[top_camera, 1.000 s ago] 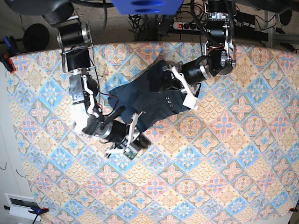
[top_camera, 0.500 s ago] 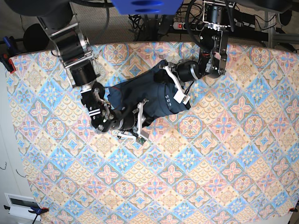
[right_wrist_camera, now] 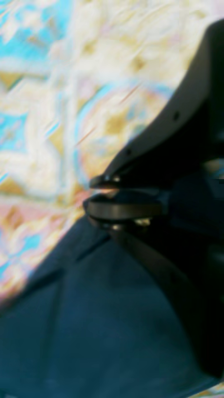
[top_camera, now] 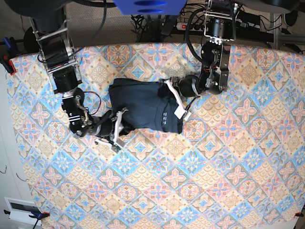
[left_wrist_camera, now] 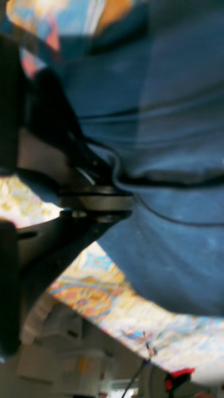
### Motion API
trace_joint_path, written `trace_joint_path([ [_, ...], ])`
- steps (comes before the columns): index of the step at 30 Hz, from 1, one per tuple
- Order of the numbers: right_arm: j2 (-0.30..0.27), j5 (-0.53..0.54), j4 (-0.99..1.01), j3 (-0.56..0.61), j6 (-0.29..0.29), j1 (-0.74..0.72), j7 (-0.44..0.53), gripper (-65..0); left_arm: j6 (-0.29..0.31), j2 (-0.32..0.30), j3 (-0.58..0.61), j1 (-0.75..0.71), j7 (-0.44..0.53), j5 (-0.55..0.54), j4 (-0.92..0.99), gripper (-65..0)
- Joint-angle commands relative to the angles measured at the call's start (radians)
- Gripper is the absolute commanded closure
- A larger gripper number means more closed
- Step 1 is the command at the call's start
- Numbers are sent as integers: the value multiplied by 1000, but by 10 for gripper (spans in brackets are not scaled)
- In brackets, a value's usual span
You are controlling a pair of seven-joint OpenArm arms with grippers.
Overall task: Layout the t-shirt on the table in an organized manner, then fold the t-shirt properly
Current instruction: 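Release the shirt and reposition both grippers at its sides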
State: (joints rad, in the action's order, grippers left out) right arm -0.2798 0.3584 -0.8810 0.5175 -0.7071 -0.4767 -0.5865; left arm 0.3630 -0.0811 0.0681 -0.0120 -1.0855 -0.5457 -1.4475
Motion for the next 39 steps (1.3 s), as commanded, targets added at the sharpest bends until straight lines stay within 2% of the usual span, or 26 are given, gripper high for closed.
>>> trace_joint_path([
  [1, -40, -25, -23, -4, 9, -9, -28, -67, -23, -9, -6, 27, 5, 51, -8, 0],
  [8, -152, -19, -275, -6, 9, 169, -102, -67, -23, -4, -6, 105, 34, 88, -6, 0],
  [11, -180, -19, -398, -6, 9, 266, -137, -67, -23, -4, -15, 117, 74, 80, 3, 0],
  [15, -203, -20, -501, -15, 9, 344, -154, -67, -23, -4, -35, 113, 80, 71, -9, 0],
  [17, -209, -20, -544, -61, 9, 375, -166, -66, -23, -4, -83, 94, 75, 32, -42, 0],
  [21, -209, -20, -614, -218, 9, 411, -191, -66, -23, -18, -184, 13, 54, -136, -140, 0],
  [23, -209, -20, -630, -280, 9, 418, -201, -66, -23, -47, -185, -16, 15, -215, -170, 0],
  [25, -209, -20, -630, -323, 9, 411, -203, -66, -23, -46, -184, -41, -5, -268, -180, 0],
  [30, -203, -19, -626, -340, 9, 410, -203, -66, -25, -47, -47, -46, 44, -274, -114, 0],
  [33, -172, -19, -659, -345, 9, 408, -203, -66, -28, -47, 25, -12, 98, -274, -25, 0],
  [39, -164, 3, -818, -386, 9, 445, -203, -66, -111, -46, 170, 119, 230, -274, 209, 0],
])
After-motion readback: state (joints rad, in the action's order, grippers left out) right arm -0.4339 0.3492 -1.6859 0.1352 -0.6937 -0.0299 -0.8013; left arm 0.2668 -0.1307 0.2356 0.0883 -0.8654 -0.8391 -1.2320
